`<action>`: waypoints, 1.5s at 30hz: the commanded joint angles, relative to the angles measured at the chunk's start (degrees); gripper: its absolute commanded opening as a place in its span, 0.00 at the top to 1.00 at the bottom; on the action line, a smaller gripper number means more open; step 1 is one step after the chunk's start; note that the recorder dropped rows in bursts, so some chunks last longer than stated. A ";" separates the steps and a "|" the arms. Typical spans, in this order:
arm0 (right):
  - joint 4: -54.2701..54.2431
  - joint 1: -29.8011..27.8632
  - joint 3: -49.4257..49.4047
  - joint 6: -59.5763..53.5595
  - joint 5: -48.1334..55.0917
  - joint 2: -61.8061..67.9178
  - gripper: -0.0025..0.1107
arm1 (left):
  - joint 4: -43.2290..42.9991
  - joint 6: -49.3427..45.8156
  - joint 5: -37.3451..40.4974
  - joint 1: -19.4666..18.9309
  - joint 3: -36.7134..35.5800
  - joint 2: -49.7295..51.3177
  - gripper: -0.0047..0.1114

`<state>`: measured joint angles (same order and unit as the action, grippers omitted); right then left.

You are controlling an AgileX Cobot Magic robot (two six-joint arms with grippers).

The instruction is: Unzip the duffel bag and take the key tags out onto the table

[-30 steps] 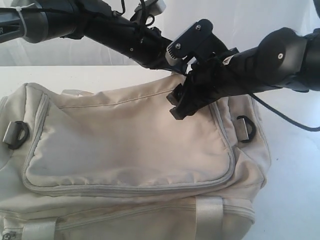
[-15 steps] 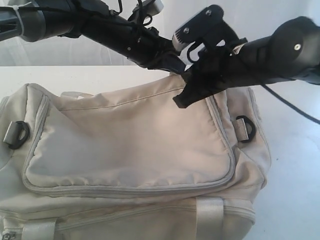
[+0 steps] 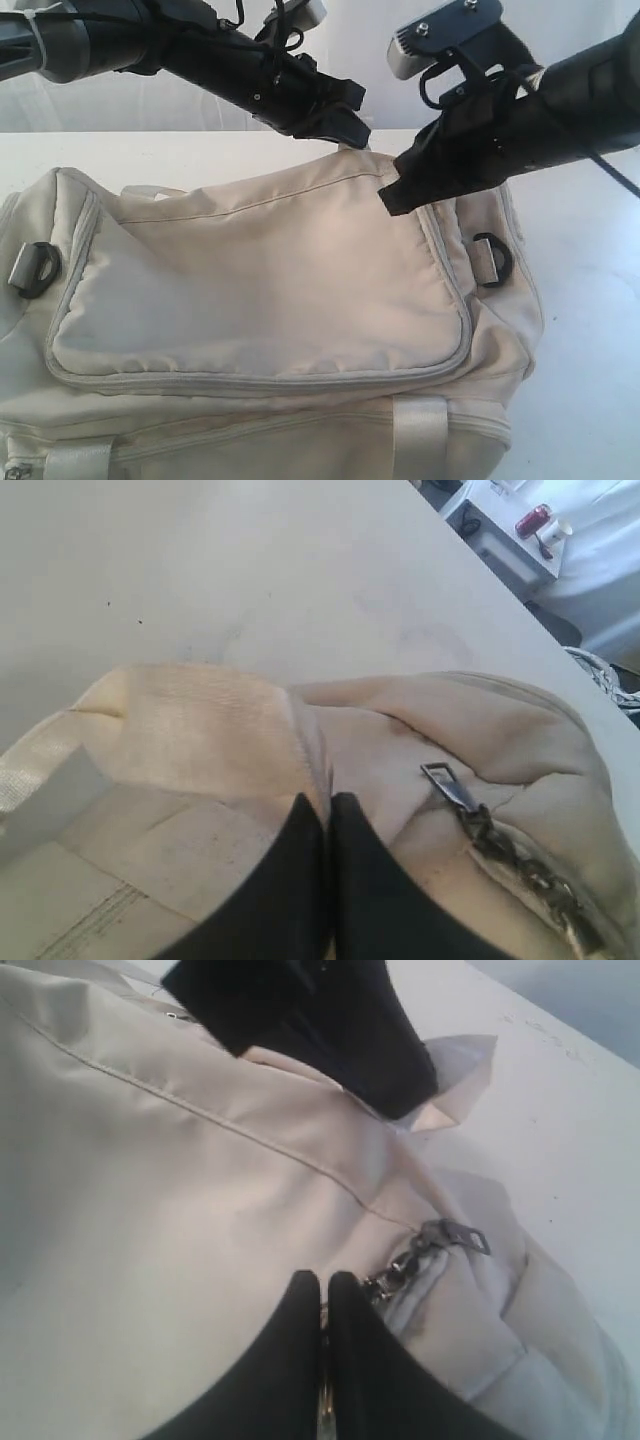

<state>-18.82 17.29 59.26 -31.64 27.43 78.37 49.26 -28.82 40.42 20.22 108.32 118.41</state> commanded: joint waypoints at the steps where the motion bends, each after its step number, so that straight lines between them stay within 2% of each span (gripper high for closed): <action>1: 10.69 -0.31 0.04 12.75 6.31 -4.44 0.98 | 0.94 0.60 1.17 -0.18 0.40 -1.77 0.96; 8: 11.38 -0.31 -0.50 15.46 12.18 -6.36 0.98 | 0.79 0.60 1.39 -0.18 0.40 -1.77 0.96; 14: 11.24 -0.17 -3.11 15.45 7.41 -6.04 0.98 | 0.79 0.72 1.37 -0.18 0.40 -1.77 0.96; 33: 11.37 -0.17 -4.13 15.45 6.23 -2.11 0.98 | 0.79 0.94 2.43 -0.18 0.40 -1.77 0.96; 37: 11.37 -0.17 -4.13 15.45 6.73 -2.11 0.92 | 0.79 0.94 2.43 -0.18 0.40 -1.77 0.96; 41: 11.37 -0.17 -4.13 15.45 7.08 -2.11 0.81 | 0.79 0.94 2.65 -0.18 0.40 -1.77 0.96; 45: 11.37 -0.17 -4.13 15.45 7.22 -2.11 0.79 | 0.79 0.94 2.65 -0.18 0.40 -1.77 0.96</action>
<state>-7.62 17.29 55.43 -16.51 34.53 76.14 48.80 -28.19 41.31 20.11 108.32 118.32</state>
